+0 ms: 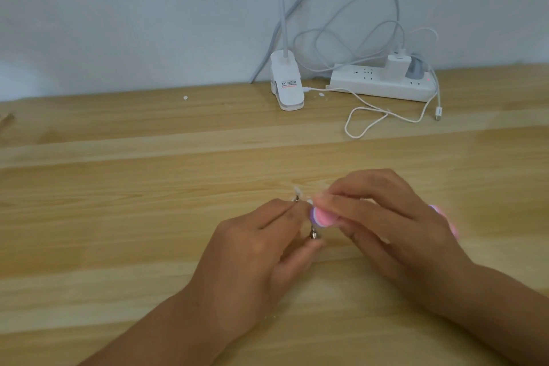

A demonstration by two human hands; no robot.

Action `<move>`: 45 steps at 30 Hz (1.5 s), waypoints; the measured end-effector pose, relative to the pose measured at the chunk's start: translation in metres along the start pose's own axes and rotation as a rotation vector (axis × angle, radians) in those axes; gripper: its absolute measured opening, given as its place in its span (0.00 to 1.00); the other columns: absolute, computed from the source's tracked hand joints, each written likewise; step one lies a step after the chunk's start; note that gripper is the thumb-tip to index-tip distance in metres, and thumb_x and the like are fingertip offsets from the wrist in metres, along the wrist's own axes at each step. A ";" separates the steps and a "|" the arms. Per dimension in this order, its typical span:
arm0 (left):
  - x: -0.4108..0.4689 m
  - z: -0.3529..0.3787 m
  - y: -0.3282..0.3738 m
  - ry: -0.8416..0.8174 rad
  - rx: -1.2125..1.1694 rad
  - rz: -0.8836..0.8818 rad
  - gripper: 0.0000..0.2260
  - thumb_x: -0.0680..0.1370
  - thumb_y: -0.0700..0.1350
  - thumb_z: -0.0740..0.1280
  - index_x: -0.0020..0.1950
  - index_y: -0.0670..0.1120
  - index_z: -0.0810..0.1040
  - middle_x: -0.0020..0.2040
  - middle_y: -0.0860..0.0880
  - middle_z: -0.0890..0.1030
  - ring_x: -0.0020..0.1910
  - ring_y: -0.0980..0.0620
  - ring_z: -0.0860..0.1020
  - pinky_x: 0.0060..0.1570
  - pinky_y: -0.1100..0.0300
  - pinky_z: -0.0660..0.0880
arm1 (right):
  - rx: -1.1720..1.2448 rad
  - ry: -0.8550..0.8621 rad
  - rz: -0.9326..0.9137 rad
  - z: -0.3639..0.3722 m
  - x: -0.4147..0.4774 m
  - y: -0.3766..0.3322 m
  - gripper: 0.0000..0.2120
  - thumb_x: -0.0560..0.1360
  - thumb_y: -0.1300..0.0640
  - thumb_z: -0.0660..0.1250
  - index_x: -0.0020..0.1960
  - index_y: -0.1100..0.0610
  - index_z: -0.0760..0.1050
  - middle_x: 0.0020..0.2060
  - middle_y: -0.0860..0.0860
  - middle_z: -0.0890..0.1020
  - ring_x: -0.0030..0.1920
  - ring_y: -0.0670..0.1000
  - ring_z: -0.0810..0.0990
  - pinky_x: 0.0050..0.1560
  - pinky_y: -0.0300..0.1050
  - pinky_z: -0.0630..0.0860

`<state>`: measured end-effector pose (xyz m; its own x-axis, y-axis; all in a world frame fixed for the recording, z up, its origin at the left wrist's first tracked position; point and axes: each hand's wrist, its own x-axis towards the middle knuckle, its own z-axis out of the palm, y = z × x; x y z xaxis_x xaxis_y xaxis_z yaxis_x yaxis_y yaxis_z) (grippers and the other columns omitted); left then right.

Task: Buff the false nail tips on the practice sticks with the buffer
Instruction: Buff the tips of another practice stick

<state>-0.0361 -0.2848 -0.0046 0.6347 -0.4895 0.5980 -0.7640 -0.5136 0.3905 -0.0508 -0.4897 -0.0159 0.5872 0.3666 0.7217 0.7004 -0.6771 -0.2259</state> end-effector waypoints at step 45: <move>0.006 0.009 0.003 -0.152 -1.027 -0.536 0.08 0.77 0.41 0.64 0.43 0.44 0.82 0.35 0.47 0.79 0.33 0.51 0.81 0.29 0.61 0.74 | 0.010 0.177 -0.068 0.003 0.001 -0.007 0.09 0.75 0.68 0.71 0.54 0.60 0.82 0.50 0.55 0.83 0.52 0.53 0.81 0.57 0.44 0.75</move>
<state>-0.0339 -0.2954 -0.0058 0.8587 -0.4978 0.1216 -0.0844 0.0967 0.9917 -0.0540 -0.4824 -0.0152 0.4584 0.2931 0.8391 0.7405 -0.6480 -0.1782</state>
